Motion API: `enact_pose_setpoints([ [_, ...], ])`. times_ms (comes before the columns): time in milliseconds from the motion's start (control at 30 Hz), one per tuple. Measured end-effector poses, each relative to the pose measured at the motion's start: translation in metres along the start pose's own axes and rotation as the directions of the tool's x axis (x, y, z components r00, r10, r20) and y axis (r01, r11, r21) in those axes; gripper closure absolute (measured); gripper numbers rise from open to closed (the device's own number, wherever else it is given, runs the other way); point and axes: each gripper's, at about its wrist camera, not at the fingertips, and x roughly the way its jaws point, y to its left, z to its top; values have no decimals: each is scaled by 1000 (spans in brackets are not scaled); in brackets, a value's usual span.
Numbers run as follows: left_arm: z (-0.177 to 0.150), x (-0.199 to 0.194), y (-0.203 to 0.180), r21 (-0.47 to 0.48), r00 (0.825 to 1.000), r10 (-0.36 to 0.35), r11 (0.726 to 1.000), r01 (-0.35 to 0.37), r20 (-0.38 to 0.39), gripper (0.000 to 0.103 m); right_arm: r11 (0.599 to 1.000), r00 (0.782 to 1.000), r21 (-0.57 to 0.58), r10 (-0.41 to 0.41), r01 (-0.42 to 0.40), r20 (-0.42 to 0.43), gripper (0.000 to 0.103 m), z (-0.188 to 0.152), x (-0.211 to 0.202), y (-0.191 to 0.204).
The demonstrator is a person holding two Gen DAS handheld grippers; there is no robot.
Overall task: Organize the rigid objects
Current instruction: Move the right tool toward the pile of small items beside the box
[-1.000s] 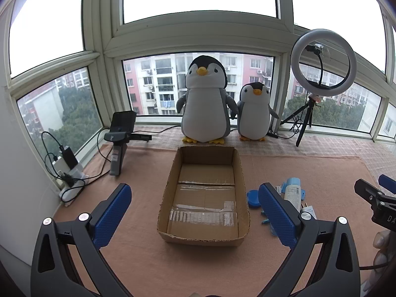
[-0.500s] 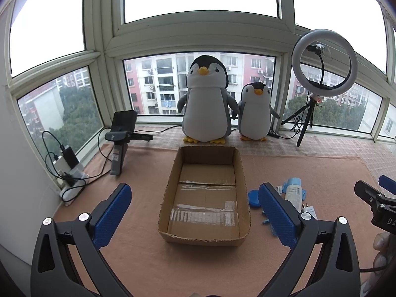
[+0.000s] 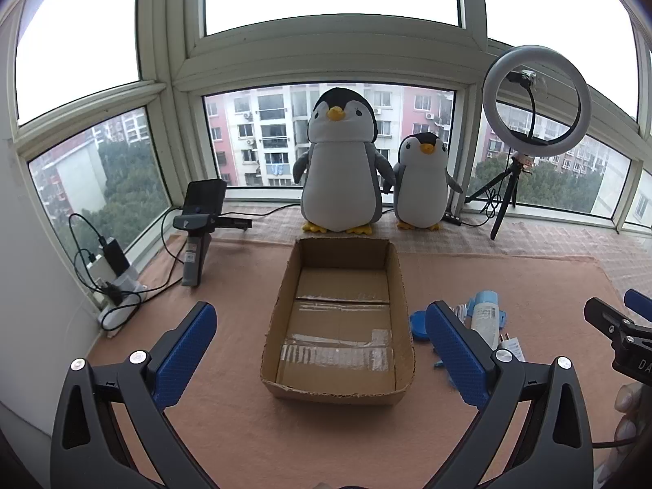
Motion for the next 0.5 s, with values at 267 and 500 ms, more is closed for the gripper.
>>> enact_pose_setpoints([
  [267,-1,4,0,-2,1000,-2,1000,2,-10,1,1000,1000,-2,7,-7,-11,0,0,3,3],
  [500,-2,10,0,0,1000,-1,1000,1,-24,1,1000,1000,-8,12,-12,-23,0,-1,7,6],
])
